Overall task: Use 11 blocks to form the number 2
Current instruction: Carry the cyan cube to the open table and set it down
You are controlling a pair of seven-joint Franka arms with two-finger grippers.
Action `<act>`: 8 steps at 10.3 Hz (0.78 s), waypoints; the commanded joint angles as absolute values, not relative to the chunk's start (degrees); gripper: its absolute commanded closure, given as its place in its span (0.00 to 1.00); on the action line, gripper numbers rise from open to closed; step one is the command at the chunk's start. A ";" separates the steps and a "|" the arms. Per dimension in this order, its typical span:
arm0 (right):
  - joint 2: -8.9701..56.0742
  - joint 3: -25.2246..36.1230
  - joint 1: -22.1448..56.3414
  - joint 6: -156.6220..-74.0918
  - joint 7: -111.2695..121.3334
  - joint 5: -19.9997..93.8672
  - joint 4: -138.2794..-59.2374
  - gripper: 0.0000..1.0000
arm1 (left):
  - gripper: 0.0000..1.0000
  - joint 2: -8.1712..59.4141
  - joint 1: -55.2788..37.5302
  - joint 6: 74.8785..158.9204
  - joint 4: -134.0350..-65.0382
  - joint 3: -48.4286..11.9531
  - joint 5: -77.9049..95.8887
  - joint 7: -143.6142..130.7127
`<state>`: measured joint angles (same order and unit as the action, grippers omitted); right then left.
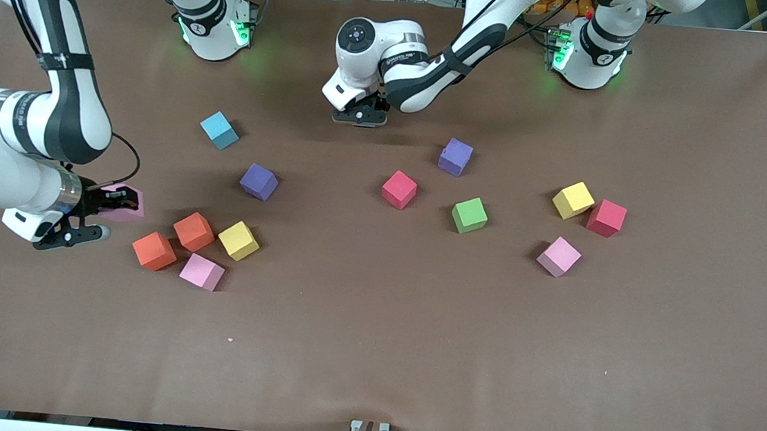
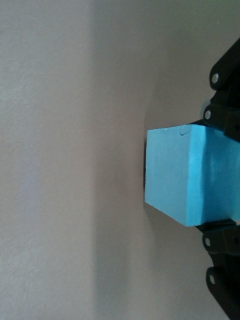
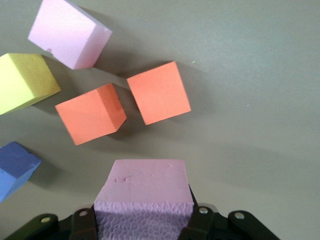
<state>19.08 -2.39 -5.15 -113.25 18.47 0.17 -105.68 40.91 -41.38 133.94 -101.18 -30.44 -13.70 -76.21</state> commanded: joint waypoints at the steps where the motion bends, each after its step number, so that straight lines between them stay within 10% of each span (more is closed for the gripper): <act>1: 12.41 -2.55 -4.22 -115.56 16.62 1.49 -112.83 0.55 | 0.75 41.04 -43.68 133.16 -99.84 -29.53 -15.99 -77.35; 3: 7.93 -2.55 -2.90 -116.63 16.52 1.49 -117.93 0.54 | 0.74 41.31 -44.82 133.07 -99.84 -29.44 -16.70 -77.08; 4: 6.00 -2.55 -2.03 -116.63 16.78 1.49 -120.12 0.54 | 0.48 41.66 -44.91 132.98 -99.84 -29.36 -16.96 -76.47; 5: 4.67 -2.55 -0.98 -116.72 16.87 1.49 -122.15 0.54 | 0.00 41.83 -45.00 132.98 -99.84 -29.36 -18.27 -76.20; 8: 2.64 -2.55 1.67 -119.52 16.35 4.03 -127.42 0.54 | 0.00 40.18 -44.39 129.39 -99.41 -29.44 -17.93 -76.82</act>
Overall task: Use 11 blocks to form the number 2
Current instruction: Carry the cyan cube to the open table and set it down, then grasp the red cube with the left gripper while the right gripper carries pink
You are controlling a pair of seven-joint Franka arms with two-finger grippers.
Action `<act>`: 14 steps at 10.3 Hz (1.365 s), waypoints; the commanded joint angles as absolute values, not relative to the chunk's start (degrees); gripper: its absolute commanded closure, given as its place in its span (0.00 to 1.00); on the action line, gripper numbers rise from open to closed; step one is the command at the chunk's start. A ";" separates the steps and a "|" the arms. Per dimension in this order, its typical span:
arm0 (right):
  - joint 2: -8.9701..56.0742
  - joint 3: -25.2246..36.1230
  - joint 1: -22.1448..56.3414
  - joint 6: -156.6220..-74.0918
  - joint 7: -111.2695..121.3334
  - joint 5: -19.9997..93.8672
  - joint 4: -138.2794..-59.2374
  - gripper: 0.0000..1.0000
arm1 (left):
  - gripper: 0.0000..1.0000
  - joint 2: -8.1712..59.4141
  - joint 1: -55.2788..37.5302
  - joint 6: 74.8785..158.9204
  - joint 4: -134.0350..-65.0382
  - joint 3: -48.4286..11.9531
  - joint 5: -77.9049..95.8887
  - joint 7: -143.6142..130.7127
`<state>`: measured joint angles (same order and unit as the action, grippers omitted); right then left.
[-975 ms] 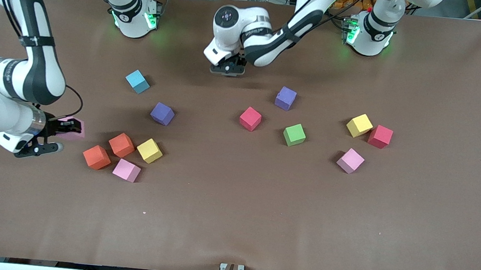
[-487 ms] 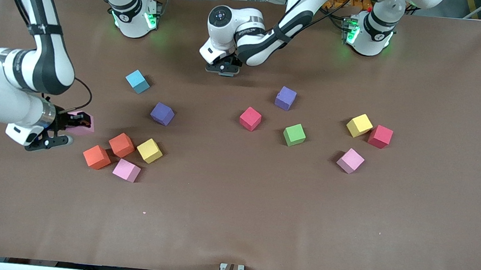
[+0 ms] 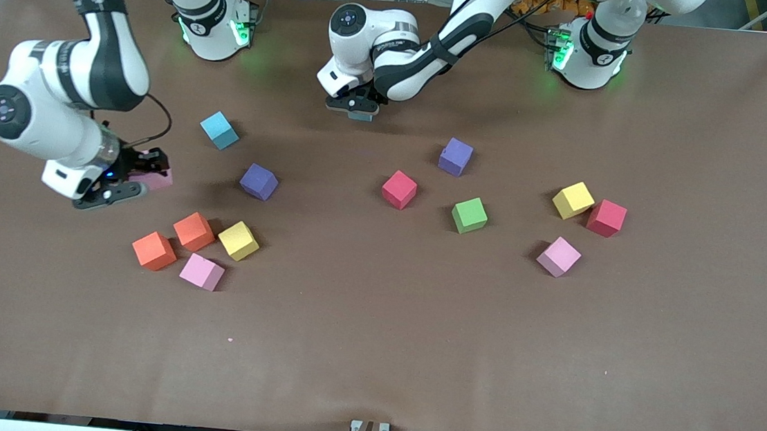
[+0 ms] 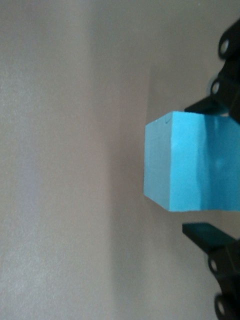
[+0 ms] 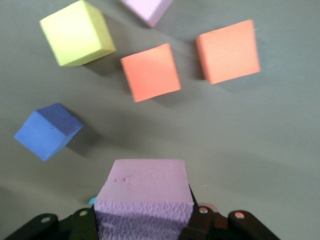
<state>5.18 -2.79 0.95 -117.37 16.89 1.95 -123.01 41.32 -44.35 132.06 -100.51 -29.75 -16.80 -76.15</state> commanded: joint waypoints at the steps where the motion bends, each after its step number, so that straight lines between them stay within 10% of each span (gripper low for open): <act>1: 2.90 -2.55 1.76 -121.36 17.13 4.13 -129.18 0.52 | 0.00 38.95 -44.12 127.11 -98.53 -29.53 -17.76 -76.90; 6: 1.58 -2.72 10.46 -121.64 22.05 4.75 -131.57 0.52 | 0.00 34.54 -31.95 120.67 -95.19 -29.44 -12.92 -89.09; 14: -4.66 -3.08 33.55 -128.21 25.66 4.92 -139.65 0.52 | 0.00 40.16 -23.20 136.23 -98.43 -29.00 -21.86 -117.40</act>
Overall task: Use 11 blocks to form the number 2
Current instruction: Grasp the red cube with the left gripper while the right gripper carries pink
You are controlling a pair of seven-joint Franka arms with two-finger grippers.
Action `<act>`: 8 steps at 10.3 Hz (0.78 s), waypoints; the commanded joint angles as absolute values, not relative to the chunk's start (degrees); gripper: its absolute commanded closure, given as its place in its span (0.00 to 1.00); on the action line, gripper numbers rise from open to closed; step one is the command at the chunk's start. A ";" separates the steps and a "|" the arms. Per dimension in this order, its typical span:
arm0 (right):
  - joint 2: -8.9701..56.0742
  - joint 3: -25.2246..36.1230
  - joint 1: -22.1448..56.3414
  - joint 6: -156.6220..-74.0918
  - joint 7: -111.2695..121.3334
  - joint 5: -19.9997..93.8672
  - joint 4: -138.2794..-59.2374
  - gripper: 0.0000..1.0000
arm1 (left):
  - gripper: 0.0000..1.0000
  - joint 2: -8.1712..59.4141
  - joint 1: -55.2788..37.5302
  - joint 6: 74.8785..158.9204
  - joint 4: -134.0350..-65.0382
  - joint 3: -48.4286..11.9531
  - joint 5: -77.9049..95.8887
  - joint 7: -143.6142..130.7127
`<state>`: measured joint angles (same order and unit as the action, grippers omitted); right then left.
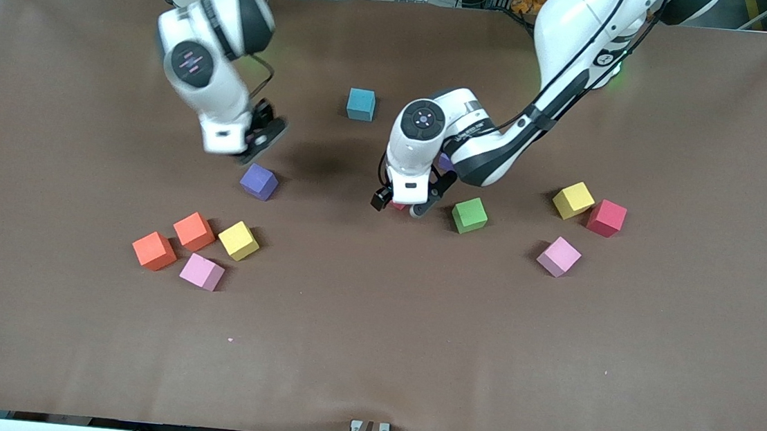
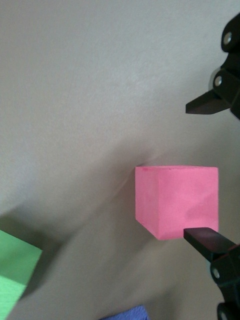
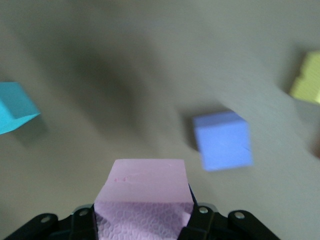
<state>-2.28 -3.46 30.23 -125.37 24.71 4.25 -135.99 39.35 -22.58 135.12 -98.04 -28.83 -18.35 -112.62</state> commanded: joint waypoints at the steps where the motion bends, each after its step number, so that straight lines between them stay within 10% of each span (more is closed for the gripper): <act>1: -4.22 -3.08 36.18 -132.50 25.75 4.92 -141.92 0.52 | 0.00 40.08 -23.29 136.23 -99.92 -28.92 -22.58 -118.03; 8: 1.31 -2.99 51.40 -144.92 32.78 4.83 -145.99 0.52 | 0.00 36.40 -21.45 133.33 -101.60 -29.00 -22.50 -118.30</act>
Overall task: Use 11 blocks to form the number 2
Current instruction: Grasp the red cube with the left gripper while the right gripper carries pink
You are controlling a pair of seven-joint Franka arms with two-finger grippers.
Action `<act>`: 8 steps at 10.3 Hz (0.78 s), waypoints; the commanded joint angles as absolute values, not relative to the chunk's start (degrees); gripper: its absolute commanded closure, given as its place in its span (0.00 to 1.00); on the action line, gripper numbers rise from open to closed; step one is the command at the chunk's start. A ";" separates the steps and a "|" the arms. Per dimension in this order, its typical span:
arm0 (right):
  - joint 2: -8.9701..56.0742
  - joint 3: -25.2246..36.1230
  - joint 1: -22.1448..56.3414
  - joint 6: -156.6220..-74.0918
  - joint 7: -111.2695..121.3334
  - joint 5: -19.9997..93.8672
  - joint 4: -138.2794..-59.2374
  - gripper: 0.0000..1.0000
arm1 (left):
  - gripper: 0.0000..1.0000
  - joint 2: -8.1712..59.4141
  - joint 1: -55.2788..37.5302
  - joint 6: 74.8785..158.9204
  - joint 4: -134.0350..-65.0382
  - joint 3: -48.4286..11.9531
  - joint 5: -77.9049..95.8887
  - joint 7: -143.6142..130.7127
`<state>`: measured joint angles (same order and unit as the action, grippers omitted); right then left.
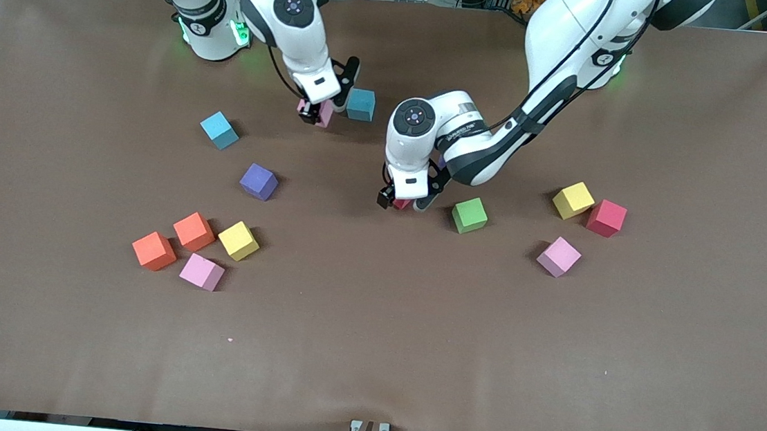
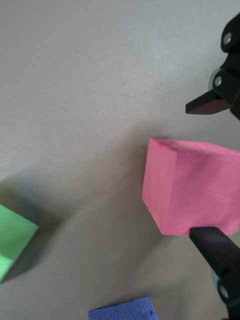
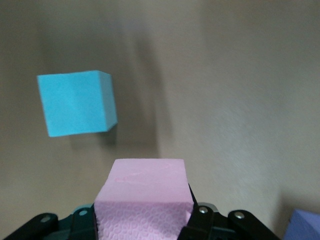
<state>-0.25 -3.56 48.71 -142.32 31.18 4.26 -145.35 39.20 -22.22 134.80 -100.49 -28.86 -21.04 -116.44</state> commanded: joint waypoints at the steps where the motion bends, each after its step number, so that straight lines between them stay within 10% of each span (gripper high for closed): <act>1: 2.54 -2.99 52.11 -146.67 32.78 4.83 -146.51 0.52 | 0.00 36.13 -20.66 133.16 -101.60 -29.00 -22.41 -118.30; 8: 4.66 -3.08 54.93 -153.37 32.09 4.92 -149.94 0.52 | 0.00 36.91 -19.77 136.48 -102.39 -29.00 -21.80 -123.92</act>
<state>5.97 -3.42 54.23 -154.00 31.46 4.26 -149.54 37.03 -19.96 134.48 -101.74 -28.82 -21.05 -121.46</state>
